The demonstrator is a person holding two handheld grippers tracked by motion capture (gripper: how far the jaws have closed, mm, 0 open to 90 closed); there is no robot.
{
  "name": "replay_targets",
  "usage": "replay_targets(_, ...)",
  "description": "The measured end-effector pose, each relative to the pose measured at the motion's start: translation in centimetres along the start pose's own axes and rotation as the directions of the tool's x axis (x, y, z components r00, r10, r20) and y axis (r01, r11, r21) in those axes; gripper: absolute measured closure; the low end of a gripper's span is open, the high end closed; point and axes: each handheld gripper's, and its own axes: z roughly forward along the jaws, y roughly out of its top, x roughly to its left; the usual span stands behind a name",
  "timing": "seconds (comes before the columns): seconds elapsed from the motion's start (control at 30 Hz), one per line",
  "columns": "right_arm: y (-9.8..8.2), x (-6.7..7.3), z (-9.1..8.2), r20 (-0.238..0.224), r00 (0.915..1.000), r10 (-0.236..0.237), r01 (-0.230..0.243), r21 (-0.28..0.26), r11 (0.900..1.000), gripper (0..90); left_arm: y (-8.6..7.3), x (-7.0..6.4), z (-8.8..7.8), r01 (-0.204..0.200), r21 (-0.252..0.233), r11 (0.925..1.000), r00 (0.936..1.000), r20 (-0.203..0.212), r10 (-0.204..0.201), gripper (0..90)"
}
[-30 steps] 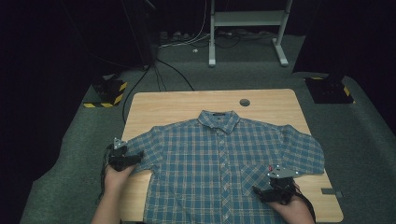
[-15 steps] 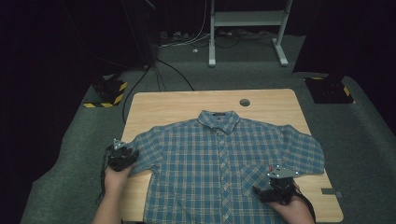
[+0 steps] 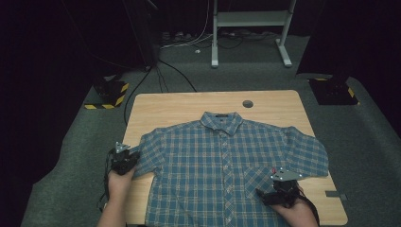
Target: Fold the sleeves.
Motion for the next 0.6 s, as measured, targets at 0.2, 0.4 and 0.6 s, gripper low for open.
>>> replay_targets(0.2,0.0,0.0,0.0,0.001,1.0,-0.001,0.001,0.0,1.0,0.0,0.5,-0.2,-1.1,0.034,-0.071,0.9969,0.9991,0.028,-0.032,85.0)
replay_targets(0.4,0.0,0.0,0.0,0.002,1.0,0.0,0.0,0.0,1.0,0.0,0.7,-0.7,-1.9,0.056,-0.114,0.9919,0.997,0.06,-0.049,85.1)
replay_targets(0.6,0.0,0.1,0.0,0.005,1.0,-0.001,0.002,-0.001,1.0,0.0,1.2,-1.7,-2.7,0.052,-0.15,0.9873,0.9963,0.075,-0.041,84.9)
